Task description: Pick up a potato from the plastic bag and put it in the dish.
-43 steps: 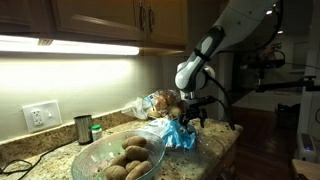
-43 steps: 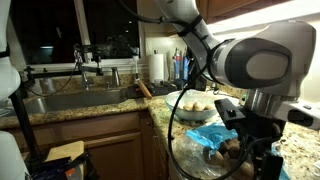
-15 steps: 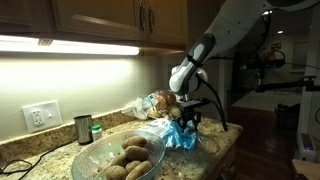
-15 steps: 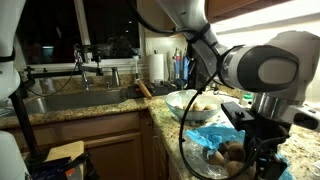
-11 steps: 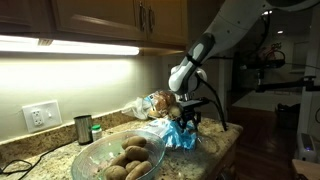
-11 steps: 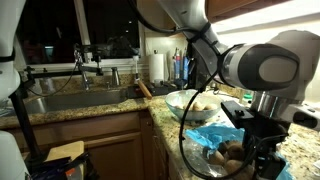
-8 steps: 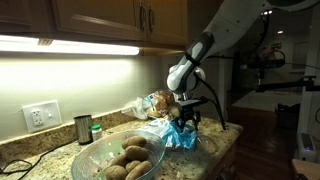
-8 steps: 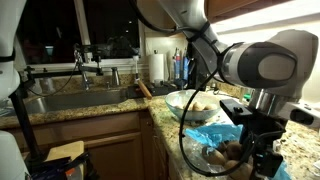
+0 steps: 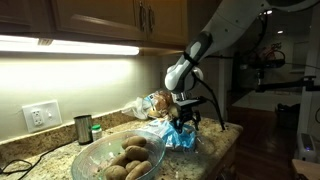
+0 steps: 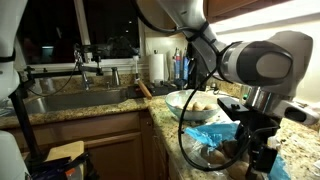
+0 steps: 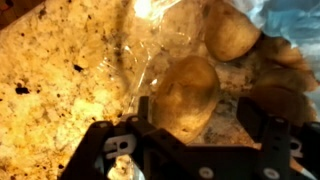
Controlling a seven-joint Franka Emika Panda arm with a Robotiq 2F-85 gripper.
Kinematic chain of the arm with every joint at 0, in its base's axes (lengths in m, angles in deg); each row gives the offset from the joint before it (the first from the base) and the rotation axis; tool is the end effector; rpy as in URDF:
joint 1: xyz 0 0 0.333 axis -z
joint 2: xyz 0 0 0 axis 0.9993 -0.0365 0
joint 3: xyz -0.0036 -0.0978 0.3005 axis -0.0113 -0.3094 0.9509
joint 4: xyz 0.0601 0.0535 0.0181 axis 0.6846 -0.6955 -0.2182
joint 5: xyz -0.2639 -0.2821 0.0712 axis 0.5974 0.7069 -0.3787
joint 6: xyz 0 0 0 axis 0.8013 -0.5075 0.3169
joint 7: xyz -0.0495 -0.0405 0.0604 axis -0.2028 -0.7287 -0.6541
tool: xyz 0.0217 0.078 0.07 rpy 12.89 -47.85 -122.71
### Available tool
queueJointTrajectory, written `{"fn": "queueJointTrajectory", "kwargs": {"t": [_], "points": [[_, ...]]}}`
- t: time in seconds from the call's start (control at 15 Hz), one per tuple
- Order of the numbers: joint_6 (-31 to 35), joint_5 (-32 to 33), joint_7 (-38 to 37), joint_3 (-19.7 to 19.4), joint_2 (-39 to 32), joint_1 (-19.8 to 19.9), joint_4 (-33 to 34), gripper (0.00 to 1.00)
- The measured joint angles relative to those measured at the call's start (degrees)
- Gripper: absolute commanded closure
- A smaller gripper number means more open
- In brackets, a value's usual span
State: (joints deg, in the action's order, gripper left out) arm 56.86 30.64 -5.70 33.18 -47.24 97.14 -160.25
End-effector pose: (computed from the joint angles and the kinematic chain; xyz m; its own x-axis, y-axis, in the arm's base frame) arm 0.5834 -0.2134 0.2373 0.7406 -0.6540 -0.1541 -0.6435 -0.7564 0.1177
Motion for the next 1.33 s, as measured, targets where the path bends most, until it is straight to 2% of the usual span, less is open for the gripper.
{"fn": "queueJointTrajectory", "kwargs": {"t": [0.13, 0.33, 0.4, 0.47, 0.53, 0.73, 0.8, 1.33], "points": [[-0.2, -0.1, 0.0, 0.0, -0.1, 0.1, 0.1, 0.07], [-0.6, -0.2, 0.0, 0.0, -0.3, 0.2, 0.4, 0.12], [-0.6, -0.2, 0.0, 0.0, -0.4, 0.3, 0.4, 0.21], [-0.6, -0.3, 0.0, 0.0, -0.6, 0.4, 0.5, 0.36], [-0.6, -0.4, 0.0, 0.0, -0.8, 0.6, 0.7, 0.40], [-0.7, -0.5, 0.0, -0.1, -1.6, 0.8, 1.2, 0.60], [-0.7, -0.5, 0.0, -0.1, -1.8, 0.8, 1.2, 0.64], [-0.7, -0.2, -0.1, -0.3, -1.2, 0.3, 1.2, 0.64]]}}
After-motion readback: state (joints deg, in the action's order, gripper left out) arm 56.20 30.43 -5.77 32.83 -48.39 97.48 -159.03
